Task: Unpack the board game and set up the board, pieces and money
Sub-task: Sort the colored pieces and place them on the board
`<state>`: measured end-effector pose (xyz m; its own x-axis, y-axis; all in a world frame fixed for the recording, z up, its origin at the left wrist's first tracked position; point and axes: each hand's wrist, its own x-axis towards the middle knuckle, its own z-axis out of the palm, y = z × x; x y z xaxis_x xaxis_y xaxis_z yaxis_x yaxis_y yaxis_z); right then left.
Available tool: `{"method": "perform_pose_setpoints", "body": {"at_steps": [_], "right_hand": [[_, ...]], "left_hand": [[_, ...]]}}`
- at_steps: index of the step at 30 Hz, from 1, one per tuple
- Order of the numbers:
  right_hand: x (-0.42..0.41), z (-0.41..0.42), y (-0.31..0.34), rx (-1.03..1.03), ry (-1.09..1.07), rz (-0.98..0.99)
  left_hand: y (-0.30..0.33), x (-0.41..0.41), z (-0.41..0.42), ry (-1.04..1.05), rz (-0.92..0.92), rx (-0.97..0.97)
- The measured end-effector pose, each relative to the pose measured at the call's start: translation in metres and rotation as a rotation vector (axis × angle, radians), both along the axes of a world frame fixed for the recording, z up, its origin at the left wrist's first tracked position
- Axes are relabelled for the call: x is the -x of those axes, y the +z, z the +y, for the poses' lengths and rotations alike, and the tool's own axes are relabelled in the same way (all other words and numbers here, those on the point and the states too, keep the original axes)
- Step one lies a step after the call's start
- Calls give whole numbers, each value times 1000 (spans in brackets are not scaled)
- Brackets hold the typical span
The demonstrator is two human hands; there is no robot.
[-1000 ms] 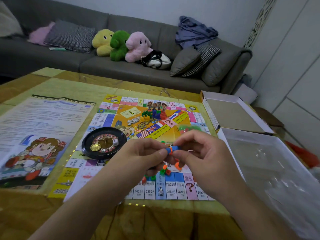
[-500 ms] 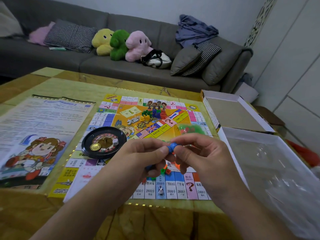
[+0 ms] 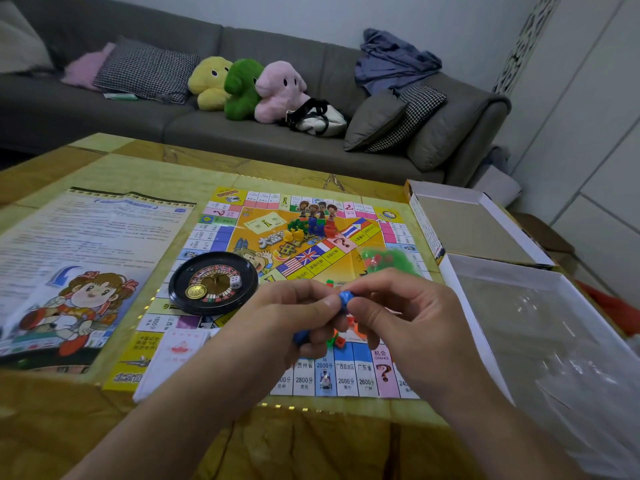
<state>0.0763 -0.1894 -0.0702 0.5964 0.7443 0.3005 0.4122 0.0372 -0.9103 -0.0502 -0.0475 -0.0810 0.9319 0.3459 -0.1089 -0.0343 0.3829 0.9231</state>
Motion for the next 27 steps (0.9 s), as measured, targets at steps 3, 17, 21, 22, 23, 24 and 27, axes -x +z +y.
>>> {"method": "perform_pose_setpoints", "body": {"at_steps": [3, 17, 21, 22, 23, 24, 27], "right_hand": [[-3, -1, 0, 39, -6, -143], [-6, -5, 4, -18, 114, -148], [-7, -5, 6, 46, 91, -261], [-6, -5, 6, 59, 77, -258], [-5, -5, 6, 65, 53, -233], [-5, -5, 7, 64, 25, -190], [-4, -7, 11, 37, -34, -69]], "left_hand": [[-2, 0, 0, -12, 3, 16], [3, 4, -6, -92, -28, 32], [5, 4, -2, -71, 3, -31], [6, 3, -1, -68, 5, -34], [6, 2, -1, -62, 8, -47], [7, 2, -1, -50, 14, -73], [7, 2, 2, -6, 37, -135]]}}
